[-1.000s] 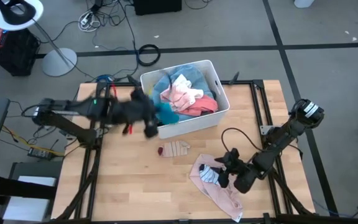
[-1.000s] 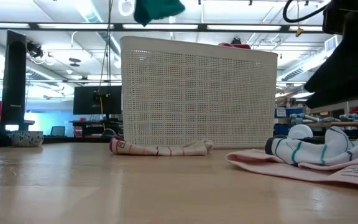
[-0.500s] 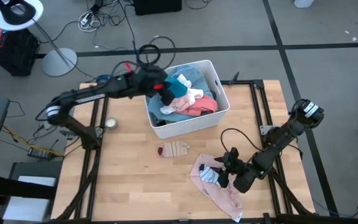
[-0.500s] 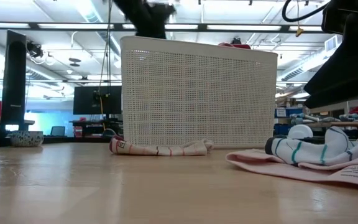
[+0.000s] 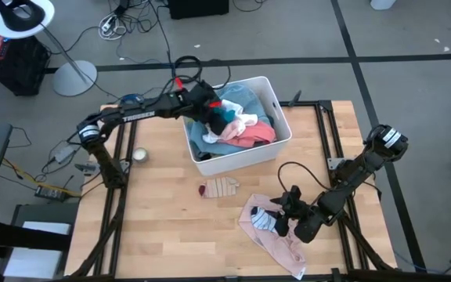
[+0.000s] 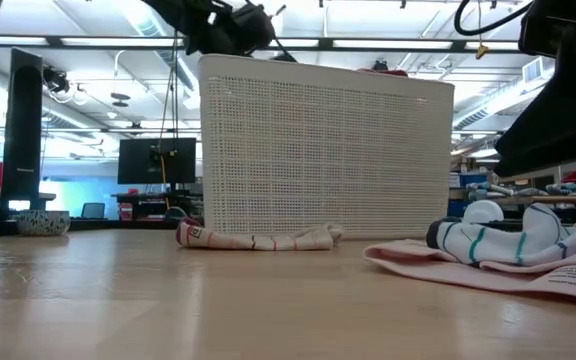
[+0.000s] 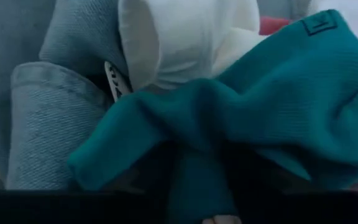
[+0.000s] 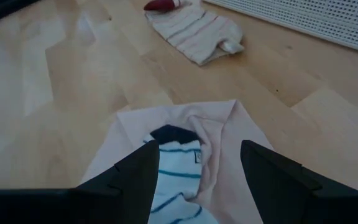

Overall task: Sort clothes
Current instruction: Put the blue sock into the white bin, then put the white striped sock into the white bin

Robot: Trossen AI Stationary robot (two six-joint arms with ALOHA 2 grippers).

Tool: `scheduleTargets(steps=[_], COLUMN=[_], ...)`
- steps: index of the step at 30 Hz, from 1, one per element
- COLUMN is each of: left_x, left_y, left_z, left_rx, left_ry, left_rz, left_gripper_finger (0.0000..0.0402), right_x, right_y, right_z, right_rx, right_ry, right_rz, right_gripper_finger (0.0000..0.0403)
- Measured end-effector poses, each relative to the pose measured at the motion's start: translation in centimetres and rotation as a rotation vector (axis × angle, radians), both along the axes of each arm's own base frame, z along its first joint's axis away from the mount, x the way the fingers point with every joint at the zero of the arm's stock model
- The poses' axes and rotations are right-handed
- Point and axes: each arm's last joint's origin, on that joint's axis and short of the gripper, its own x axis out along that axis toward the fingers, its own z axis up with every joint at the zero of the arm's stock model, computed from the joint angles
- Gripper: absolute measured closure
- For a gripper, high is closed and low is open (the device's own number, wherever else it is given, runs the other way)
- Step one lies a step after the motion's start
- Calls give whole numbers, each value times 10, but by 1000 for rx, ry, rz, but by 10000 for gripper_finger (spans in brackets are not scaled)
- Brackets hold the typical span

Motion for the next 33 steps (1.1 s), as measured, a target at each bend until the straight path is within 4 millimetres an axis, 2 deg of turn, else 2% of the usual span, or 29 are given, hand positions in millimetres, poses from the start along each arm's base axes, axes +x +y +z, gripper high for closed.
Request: scheduleTargets(steps=[2, 5, 11, 16, 19, 23, 31, 33], left_x=[-6, -20, -58, -82, -90, -97, -111, -115], left_y=[-5, -18, -57, -96, -121, -153, -201, -210], left_z=[10, 36, 87, 109, 116, 112, 60, 49], left_rx=[-5, 20, 161, 235, 267, 284, 220, 192], left_ry=[-20, -79, -137, -139, -155, -169, -210, -228], left_rz=[-19, -45, -46, -67, -90, -119, -131, -133], left_gripper_finger=[245, 244, 244, 244, 244, 244, 244, 244], right_x=[-1, -1, 0, 0, 2, 8, 22, 27], right_y=[0, 0, 1, 0, -2, -9, -18, -16], right_z=[-1, -1, -1, -3, -4, -5, -27, -27], right_rx=[-2, 0, 22, 62, 52, 33, 59, 67], right_ry=[12, 12, 39, 114, 137, 181, 339, 341], right_rz=[5, 5, 35, 97, 112, 149, 237, 240], right_gripper_finger=[174, 174, 174, 174, 174, 174, 176, 196])
